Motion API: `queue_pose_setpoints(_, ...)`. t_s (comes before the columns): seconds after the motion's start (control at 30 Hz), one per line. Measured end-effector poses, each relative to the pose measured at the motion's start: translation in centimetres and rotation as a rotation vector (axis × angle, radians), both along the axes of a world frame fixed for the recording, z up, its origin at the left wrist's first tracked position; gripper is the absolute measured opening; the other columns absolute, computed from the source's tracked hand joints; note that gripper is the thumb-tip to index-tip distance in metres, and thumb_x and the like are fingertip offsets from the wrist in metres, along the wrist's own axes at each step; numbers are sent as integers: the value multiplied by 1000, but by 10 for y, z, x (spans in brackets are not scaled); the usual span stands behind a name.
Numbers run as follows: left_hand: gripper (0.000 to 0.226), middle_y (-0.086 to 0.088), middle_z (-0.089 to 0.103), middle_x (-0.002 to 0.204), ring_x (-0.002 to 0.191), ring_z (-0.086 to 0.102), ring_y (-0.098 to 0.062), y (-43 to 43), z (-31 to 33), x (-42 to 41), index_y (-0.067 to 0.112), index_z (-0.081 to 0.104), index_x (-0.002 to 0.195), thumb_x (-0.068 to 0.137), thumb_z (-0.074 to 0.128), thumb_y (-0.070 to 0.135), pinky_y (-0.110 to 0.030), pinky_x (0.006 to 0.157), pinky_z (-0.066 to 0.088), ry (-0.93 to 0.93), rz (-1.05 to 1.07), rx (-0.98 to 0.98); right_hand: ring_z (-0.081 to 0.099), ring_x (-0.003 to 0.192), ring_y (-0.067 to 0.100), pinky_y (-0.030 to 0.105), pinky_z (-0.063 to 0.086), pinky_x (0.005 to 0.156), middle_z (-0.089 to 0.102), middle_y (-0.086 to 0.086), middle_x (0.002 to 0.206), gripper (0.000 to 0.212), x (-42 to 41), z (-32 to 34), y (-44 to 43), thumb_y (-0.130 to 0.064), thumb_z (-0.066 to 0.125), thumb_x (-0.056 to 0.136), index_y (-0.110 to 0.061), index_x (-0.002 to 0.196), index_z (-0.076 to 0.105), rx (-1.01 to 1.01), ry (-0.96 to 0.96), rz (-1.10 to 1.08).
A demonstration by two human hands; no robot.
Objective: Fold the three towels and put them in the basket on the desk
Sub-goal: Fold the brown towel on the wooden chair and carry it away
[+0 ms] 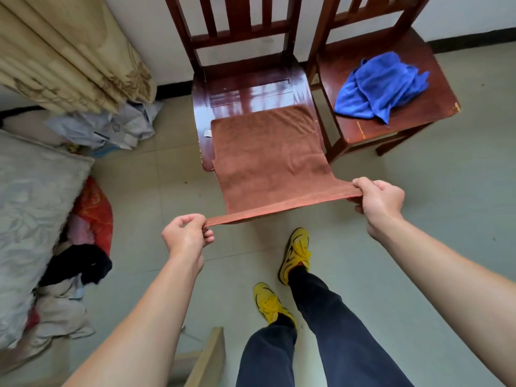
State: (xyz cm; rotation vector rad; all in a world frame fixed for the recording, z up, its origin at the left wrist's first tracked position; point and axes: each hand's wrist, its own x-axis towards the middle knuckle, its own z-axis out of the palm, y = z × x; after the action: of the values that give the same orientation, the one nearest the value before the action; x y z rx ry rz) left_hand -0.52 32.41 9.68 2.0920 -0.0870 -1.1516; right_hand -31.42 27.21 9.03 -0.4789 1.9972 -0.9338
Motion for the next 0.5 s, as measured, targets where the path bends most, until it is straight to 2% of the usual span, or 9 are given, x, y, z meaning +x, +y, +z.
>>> queue_pose_setpoints(0.13, 15, -9, 52, 63, 41, 49, -14, 2, 4, -3, 8, 54, 76, 83, 54, -5, -19, 40, 48, 23, 21, -27, 65, 50, 10, 25, 40, 46, 58, 4, 66, 26, -4, 7, 3, -20, 71, 78, -16, 62, 50, 0, -55, -24)
queue_pose_setpoints(0.3, 15, -9, 55, 63, 36, 52, -10, -14, 1, -6, 8, 55, 76, 88, 57, -1, -20, 43, 52, 83, 37, -57, 66, 48, 9, 19, 42, 42, 66, 3, 69, 18, -8, 3, -8, -22, 73, 81, -15, 81, 57, 96, -221, -46)
queue_pose_setpoints(0.5, 16, -10, 56, 63, 39, 56, -12, -51, -19, -1, 9, 56, 75, 89, 57, 1, -21, 45, 52, 96, 39, -44, 65, 53, 11, 20, 44, 43, 68, 5, 71, 15, -11, -17, -38, -20, 73, 82, -13, 82, 60, 157, -247, -16)
